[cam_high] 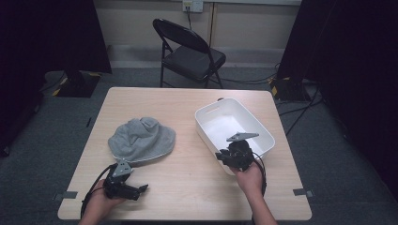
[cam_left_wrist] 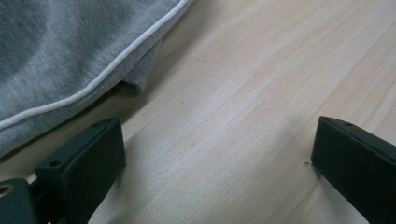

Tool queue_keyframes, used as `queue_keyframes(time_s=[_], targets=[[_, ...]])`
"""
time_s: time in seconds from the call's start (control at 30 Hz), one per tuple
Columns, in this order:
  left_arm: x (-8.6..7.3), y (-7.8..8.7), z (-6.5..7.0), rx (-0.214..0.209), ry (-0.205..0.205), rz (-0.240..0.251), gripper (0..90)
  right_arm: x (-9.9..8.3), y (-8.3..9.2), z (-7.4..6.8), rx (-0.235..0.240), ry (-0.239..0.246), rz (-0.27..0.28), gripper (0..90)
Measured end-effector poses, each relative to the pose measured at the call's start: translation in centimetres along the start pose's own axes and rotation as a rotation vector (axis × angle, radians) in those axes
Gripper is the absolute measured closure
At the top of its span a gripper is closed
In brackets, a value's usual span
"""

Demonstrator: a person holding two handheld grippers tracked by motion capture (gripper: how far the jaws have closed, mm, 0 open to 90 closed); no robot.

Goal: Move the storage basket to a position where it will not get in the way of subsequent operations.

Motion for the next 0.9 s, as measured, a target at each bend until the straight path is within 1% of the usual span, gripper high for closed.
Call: queue_keyframes(time_s=[0.1,0.2,0.27,0.37,0.53,0.6,0.67,0.7,0.77,0.83,0.9], targets=[[0.0,0.0,0.0,0.000,0.000,0.000,2.4,0.1,0.0,0.2,0.014,-0.010,-0.006,79.3],[0.0,0.0,0.0,0.000,0.000,0.000,2.4,0.1,0.0,0.2,0.009,-0.003,-0.013,80.0],[0.0,0.0,0.0,0.000,0.000,0.000,2.3,0.1,0.1,0.5,0.001,0.009,-0.023,80.9],[0.0,0.0,0.0,0.000,0.000,0.000,2.4,0.2,0.3,1.2,-0.011,0.020,-0.026,82.2],[0.0,0.0,0.0,0.000,0.000,0.000,2.4,0.4,0.6,2.4,-0.022,0.018,-0.029,82.6],[0.0,0.0,0.0,0.000,0.000,0.000,2.4,0.5,0.5,2.6,-0.027,0.038,-0.031,83.0],[0.0,0.0,0.0,0.000,0.000,0.000,2.4,0.7,0.5,2.9,-0.032,0.045,-0.035,83.2],[0.0,0.0,0.0,0.000,0.000,0.000,2.4,0.8,0.4,3.0,-0.028,0.059,-0.039,83.2],[0.0,0.0,0.0,0.000,0.000,0.000,2.4,1.0,0.4,3.3,-0.027,0.059,-0.042,83.4],[0.0,0.0,0.0,0.000,0.000,0.000,2.4,1.3,0.4,3.8,-0.041,0.081,-0.047,83.8],[0.0,0.0,0.0,0.000,0.000,0.000,2.4,1.5,0.4,4.3,-0.046,0.073,-0.049,83.7]])
Point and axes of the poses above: each handheld gripper's, and its own axes: y roughly backward along the jaws, x roughly out of its top, z roughly to its right, the point moved 10 cm from there along -y, roughly forward along the jaws, and after that the axes turned 11 degrees about -y, right-handed, at the moved point
